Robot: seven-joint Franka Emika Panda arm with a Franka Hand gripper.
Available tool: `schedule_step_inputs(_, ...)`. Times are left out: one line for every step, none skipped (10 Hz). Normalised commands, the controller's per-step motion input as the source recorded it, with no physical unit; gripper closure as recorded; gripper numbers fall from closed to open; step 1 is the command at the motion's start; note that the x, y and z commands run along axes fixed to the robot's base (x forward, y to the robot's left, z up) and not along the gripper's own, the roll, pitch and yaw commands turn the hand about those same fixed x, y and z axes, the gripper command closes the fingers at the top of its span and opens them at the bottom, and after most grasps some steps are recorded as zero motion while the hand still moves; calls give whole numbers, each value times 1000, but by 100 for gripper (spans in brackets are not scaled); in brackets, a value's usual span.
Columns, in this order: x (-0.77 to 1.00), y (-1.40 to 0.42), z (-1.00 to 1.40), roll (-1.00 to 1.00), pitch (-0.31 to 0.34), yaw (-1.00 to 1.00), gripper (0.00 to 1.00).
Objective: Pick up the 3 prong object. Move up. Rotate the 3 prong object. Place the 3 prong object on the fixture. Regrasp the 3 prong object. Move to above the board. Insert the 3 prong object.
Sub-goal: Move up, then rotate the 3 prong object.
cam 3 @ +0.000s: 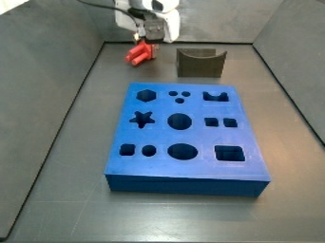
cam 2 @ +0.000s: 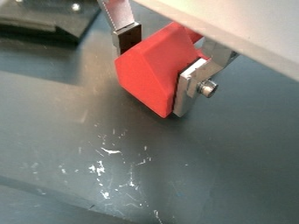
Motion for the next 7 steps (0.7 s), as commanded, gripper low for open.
schedule_step_inputs(-44,40,984,8,35,-42,100)
schedule_step_inputs(-39,30,869,11,42,-41,100)
schedule_step_inputs(-30,18,694,19,49,-36,100)
schedule_step_inputs(-29,14,558,26,51,-30,100)
schedule_step_inputs(-29,11,371,38,49,-26,100)
schedule_step_inputs(-29,8,275,43,50,-26,100)
schedule_step_inputs(-485,-654,0,0,0,0,100)
